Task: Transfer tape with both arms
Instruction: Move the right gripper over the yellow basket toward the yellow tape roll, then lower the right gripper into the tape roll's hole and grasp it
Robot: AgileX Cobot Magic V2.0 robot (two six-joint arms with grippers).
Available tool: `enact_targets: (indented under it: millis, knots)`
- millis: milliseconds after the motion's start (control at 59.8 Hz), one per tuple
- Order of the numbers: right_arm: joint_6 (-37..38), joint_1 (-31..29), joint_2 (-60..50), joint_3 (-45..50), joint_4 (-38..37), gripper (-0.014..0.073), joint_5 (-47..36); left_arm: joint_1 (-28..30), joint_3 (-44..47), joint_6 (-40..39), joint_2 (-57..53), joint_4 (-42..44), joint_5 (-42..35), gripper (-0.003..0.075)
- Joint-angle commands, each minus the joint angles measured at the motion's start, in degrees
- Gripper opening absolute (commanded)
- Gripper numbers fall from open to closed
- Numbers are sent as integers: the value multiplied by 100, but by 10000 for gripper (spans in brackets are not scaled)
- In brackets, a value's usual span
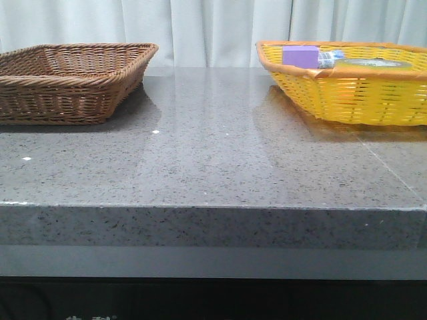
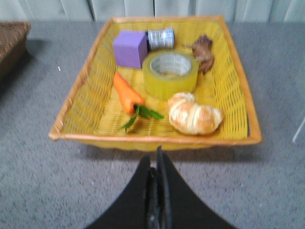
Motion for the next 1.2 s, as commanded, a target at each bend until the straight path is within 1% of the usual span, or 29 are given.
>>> enact_targets:
  millis: [0,150,201,234,301,384,418,468,501,535,685,786,869,1020,1187]
  knots:
    - [-19,-10,219,-115,12,-71,-302,16,-184,-40,183,-51,-384,-20]
    - [-80,-10,284,-115,-123,-67,-305,16,-184,-40,362,-31,-397,-14]
    - [-147,-10,284,-115,-130,-48,-305,16,-184,-40,403,-31,-397,18]
    - [-173,-10,284,-115,-130,-11,-305,16,-184,-40,432,-31,-397,61]
    - [-173,-10,284,-115,-137,115,-300,16,-184,-40,457,-31,-409,188]
    - [-173,-10,284,-115,-142,342,-293,16,-184,-40,486,-31,-438,379]
    - [-173,-10,284,-115,-142,424,-293,16,-184,-40,505,-31,-455,424]
    - [-173,-10,284,-115,-142,517,-289,16,-184,-40,517,-31,-453,478]
    - [-173,-10,284,-115,-142,563,-275,16,-184,-40,527,-31,-439,488]
    - [-173,-10,284,-115,-142,589,-276,16,-184,-40,540,-31,-438,484]
    - [-173,-15,310,-115,-142,589,-281,3,-184,-40,572,-43,-441,472]
    - [-80,-15,467,-178,-142,589,-269,-211,-184,-40,572,-181,-631,472]
    - [-80,-26,705,-283,-142,589,-214,-606,-184,-15,572,-181,-745,472]
    - [28,-26,1213,-643,-142,589,-194,-1324,-184,80,572,-181,-696,472]
    - [178,-26,1875,-1256,-200,589,-75,-1819,-184,80,572,-181,-688,472]
